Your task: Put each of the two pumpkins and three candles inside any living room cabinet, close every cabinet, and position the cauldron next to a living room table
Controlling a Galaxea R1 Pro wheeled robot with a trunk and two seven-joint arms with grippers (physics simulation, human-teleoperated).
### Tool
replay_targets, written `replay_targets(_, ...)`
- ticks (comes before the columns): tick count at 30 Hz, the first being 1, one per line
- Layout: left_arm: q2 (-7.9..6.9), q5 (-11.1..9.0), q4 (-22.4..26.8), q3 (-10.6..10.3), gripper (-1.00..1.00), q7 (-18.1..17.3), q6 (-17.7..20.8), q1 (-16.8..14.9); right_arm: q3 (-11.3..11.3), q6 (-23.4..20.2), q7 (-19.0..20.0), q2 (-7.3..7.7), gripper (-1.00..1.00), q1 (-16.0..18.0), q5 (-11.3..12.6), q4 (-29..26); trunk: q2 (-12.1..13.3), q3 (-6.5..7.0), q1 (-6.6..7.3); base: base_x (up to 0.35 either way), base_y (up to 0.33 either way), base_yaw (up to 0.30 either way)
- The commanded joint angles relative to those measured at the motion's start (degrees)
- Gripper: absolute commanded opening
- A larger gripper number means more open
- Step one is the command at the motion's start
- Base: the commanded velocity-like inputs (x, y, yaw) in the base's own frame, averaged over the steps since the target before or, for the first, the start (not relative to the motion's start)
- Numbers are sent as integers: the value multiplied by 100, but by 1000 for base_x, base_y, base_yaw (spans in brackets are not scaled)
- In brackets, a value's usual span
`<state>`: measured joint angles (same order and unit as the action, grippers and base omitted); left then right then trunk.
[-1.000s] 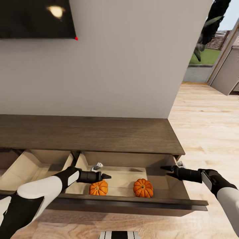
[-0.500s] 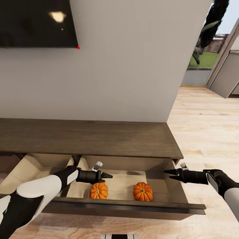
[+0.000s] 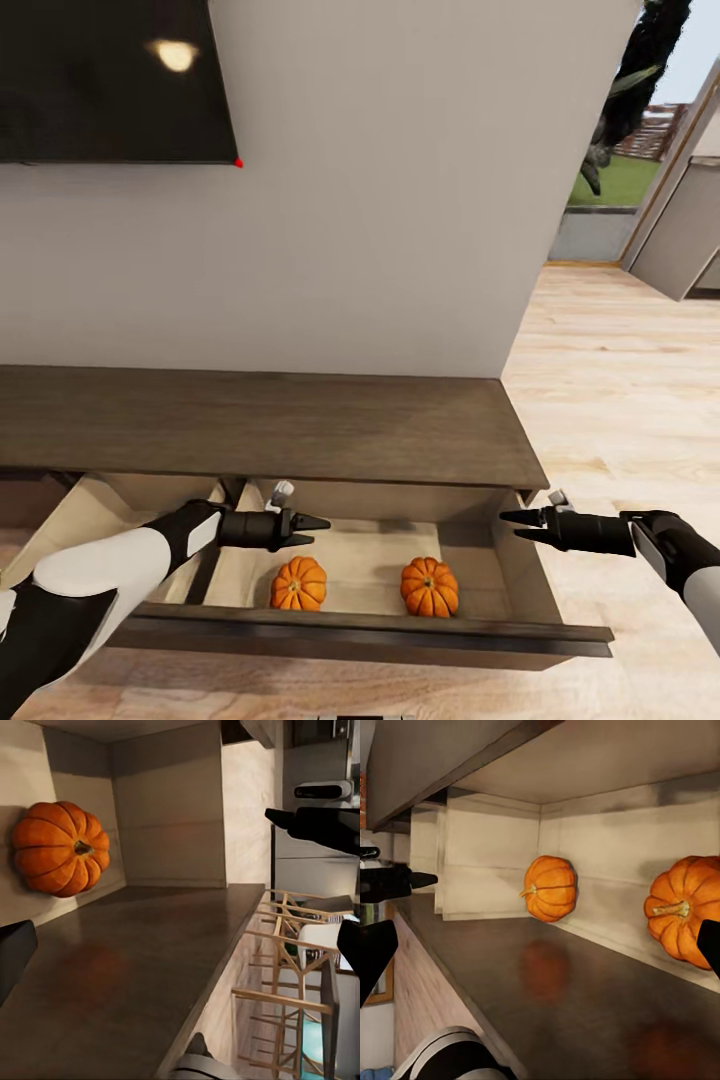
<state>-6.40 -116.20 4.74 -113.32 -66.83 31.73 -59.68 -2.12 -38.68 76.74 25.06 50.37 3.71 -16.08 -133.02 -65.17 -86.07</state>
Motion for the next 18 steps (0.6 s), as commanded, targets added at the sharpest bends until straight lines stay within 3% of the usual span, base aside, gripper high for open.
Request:
replay_targets(1, -5, 2, 0, -5, 100, -42, 0, 0, 3, 0, 112, 46, 100, 0, -1, -3, 42, 18, 22, 0, 0, 0)
replay_targets(7, -74, 13, 1, -19, 100, -581, 0, 0, 19, 1, 536, 207, 100, 0, -6, -6, 282, 126, 154, 0, 0, 0)
replay_targets(18, -67, 27, 24, -105, 100, -734, 13, 4, 140, 5, 605, 306, 100, -3, -4, 26, 723, 324, 396, 0, 0, 0)
